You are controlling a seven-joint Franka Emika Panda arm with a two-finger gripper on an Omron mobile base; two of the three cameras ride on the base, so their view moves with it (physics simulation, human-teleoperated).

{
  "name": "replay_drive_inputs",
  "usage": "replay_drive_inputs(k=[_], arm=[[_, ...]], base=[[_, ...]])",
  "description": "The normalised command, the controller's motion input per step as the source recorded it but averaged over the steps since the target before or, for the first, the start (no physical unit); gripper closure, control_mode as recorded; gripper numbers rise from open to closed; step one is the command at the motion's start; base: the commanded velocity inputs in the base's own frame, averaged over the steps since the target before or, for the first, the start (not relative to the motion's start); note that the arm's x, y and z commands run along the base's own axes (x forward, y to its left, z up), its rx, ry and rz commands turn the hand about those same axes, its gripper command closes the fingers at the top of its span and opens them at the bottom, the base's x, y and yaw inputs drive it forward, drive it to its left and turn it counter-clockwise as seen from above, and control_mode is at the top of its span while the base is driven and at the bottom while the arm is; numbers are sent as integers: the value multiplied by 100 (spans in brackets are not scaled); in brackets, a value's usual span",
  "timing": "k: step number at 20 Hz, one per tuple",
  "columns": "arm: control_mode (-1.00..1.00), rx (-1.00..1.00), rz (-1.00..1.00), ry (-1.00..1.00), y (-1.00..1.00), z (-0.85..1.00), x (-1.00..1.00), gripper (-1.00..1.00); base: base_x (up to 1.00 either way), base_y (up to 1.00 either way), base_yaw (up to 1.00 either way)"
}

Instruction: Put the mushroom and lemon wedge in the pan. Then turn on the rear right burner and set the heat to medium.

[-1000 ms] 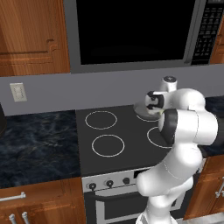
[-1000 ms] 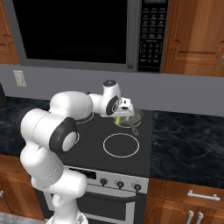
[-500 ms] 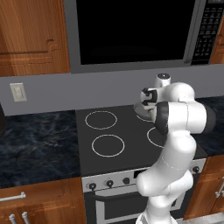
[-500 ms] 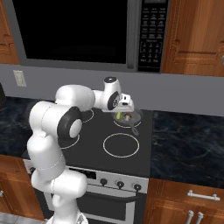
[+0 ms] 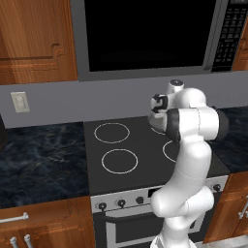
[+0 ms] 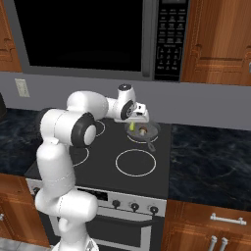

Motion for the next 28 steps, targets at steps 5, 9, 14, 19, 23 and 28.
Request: replay_drive_inputs(k=[5,9,14,19,23,28], arm=[[-100,5,0,0,0,-18,23,100],[-100,0,0,0,0,-32,23,100],[-100,0,0,1,0,-35,20,100],[-100,0,0,0,0,-20,15,100],[-100,0,0,0,0,-3,18,100],[-100,0,0,0,0,0,37,100]], base=[[0,0,0],[0,0,0],[0,0,0],[0,0,0],[0,0,0],[0,0,0]])
